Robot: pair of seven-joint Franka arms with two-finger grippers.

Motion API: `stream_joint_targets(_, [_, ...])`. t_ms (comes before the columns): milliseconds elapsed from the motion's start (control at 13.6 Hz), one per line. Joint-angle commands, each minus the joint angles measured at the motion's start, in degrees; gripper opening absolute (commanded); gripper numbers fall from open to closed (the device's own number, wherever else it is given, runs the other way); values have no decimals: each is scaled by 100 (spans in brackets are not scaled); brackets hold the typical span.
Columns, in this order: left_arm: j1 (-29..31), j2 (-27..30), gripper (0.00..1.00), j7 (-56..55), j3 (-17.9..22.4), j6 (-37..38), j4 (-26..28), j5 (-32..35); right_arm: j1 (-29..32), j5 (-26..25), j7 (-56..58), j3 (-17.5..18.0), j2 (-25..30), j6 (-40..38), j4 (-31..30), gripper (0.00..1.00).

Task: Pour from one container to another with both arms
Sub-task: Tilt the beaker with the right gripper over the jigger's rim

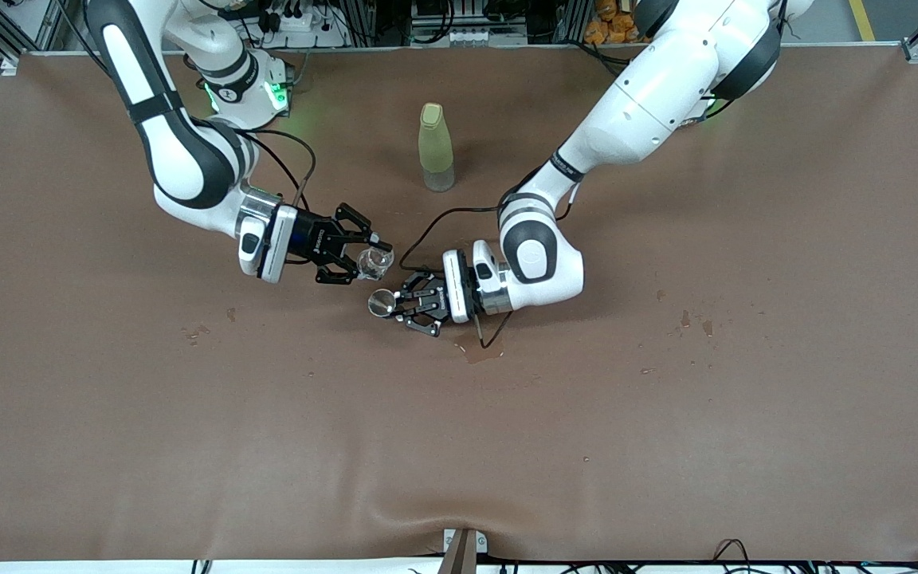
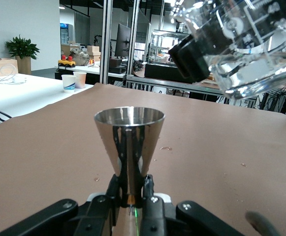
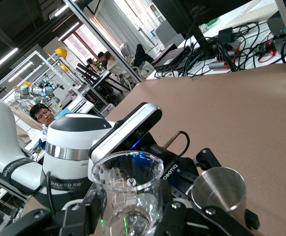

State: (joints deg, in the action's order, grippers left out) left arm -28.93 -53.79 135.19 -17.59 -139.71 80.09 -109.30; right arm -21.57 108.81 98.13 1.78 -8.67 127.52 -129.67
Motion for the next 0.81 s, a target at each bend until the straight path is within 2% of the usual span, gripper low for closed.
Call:
stream_joint_targets(0, [-121,-53,0,-19,62,-117,-151,-188,-84,123,-355,-28,111,71,-85,8])
stream_joint_targets(368, [-139,-53,0,-2,133,-117,-151,-188,-66,114,-646,-37,23,80,-76,8])
stream_joint_targets(737, [-209,-53,0,-2,212,-117,-160,-196,-84,114,-1444,-37,-117,71,12,6])
